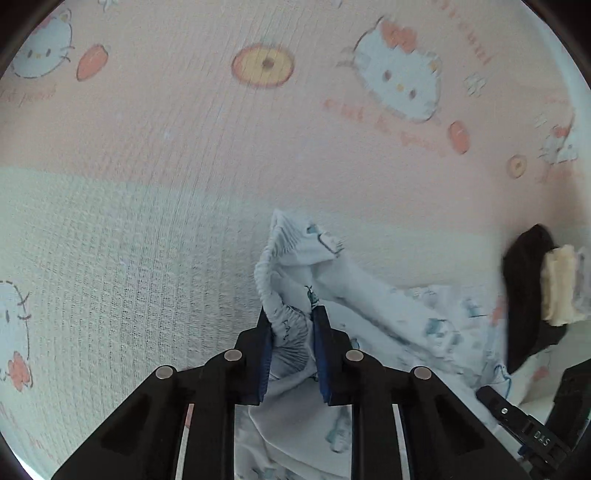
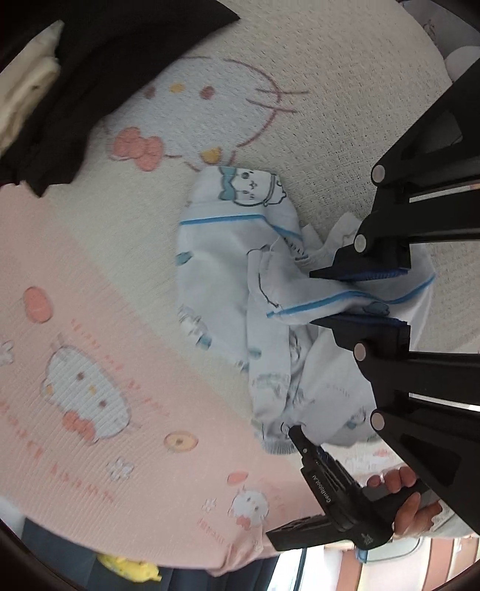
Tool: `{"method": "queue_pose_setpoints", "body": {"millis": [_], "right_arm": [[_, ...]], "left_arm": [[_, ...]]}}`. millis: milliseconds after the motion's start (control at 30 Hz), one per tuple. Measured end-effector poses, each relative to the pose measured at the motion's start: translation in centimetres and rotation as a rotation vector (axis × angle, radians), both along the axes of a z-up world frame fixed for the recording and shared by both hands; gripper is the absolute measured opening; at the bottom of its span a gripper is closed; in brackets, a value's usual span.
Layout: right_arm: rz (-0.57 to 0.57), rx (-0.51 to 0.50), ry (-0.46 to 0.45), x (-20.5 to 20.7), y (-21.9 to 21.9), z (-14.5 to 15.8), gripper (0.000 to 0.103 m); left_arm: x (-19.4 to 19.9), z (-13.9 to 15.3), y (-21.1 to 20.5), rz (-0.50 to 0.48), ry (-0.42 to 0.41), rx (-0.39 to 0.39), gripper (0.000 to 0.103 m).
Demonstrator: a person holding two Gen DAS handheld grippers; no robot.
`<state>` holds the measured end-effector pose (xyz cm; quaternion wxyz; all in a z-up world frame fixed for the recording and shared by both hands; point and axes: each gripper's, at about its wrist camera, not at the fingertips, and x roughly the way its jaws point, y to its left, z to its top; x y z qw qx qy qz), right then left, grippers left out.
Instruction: Fold clothes
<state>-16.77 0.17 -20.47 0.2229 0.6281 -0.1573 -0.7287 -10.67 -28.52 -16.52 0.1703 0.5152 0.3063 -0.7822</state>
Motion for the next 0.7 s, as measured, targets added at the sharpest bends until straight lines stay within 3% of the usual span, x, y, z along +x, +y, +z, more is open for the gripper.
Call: {"method": "queue_pose_setpoints", "body": {"millis": [133,400,700], "right_arm": [[-0.020,-0.067,0.030,0.2,1.8,2.6,0.013],[-0.064,-0.105,0.033,1.3,4.1,6.1,0.013],[-0.108,-0.097,0.060,4.4,5.2,8.4,0.013]], "left_arm": [[1.2,3.0,0.3,0.003,0.077,0.037,0.018],[3.1,7.0,0.5,0.005,0.176,0.088,0.018],[5.3,6.3,0.7,-0.006,0.190,0.110,0.018]]}}
